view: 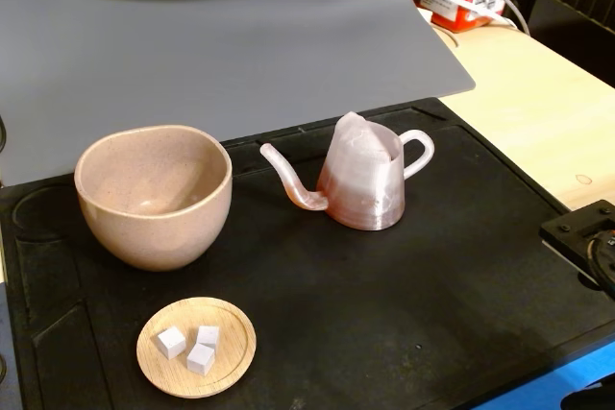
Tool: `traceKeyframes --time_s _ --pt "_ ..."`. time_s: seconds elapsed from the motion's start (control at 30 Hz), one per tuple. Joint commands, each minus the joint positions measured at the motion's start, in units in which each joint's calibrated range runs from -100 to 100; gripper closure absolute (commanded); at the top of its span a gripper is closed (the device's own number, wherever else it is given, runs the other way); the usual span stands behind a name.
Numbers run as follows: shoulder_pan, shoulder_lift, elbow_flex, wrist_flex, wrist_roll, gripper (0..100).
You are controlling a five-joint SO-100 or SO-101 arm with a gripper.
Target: Pick up a kettle and pour liquid into a cup.
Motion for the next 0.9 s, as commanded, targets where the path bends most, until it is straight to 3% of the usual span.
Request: traceKeyframes --time_s 0.0,0.87 --pt "-0.09 -0.17 0.21 0.30 0.34 99" --pt "-0.32 -0.17 0.21 0.04 0.03 100"
